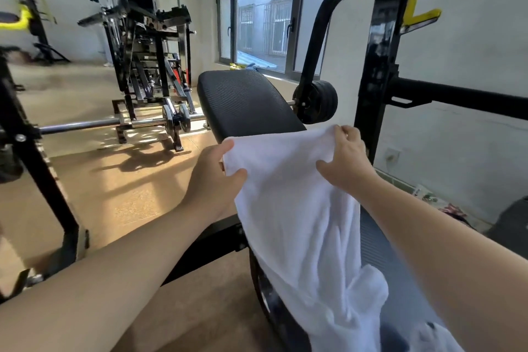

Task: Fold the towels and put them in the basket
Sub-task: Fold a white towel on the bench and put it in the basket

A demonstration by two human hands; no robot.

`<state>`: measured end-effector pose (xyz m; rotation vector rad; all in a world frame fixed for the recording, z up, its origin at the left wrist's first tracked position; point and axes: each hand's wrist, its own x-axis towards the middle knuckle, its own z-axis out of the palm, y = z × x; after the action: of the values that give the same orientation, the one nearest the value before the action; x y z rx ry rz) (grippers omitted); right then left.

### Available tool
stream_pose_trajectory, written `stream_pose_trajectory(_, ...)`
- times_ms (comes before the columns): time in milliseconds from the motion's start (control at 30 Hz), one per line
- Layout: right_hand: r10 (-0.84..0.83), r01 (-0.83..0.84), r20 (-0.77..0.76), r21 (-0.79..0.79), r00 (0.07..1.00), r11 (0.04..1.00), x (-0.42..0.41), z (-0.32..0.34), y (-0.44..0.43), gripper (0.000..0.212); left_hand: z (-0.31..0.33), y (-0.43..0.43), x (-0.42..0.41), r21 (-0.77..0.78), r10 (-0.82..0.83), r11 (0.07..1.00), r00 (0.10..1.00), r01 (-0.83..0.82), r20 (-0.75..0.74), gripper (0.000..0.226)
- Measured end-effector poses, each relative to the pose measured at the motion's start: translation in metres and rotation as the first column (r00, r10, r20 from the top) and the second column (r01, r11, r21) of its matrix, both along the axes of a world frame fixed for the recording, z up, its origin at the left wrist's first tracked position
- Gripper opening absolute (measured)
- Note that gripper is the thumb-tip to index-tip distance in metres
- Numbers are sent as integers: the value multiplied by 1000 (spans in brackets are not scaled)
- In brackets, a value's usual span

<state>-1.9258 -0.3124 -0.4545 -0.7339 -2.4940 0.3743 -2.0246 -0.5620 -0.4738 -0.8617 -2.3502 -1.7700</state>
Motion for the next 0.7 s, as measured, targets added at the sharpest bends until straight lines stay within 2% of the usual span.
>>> stream_pose_trajectory(167,23,-26,48,75,999,997,-43,17,20,80,11,17,-29,9,70,998,996,-69,-52,72)
stream_pose_trajectory(333,-19,15,30,126,999,992,-93,38,25,100,26,30,-57,-64,137,987,983,-145,-125,73)
stream_pose_trajectory(467,4,-7,37,71,999,997,-122,36,29,103,30,38,-76,-137,187,969,975,-203,-123,74)
stream_pose_trajectory(600,32,-28,79,-42,996,999,-136,21,41,90,30,44,-89,-192,229,944,952,-268,-203,66)
stream_pose_trajectory(700,8,-4,62,-67,998,998,-141,16,47,85,28,46,-98,-235,231,928,941,-289,-246,62)
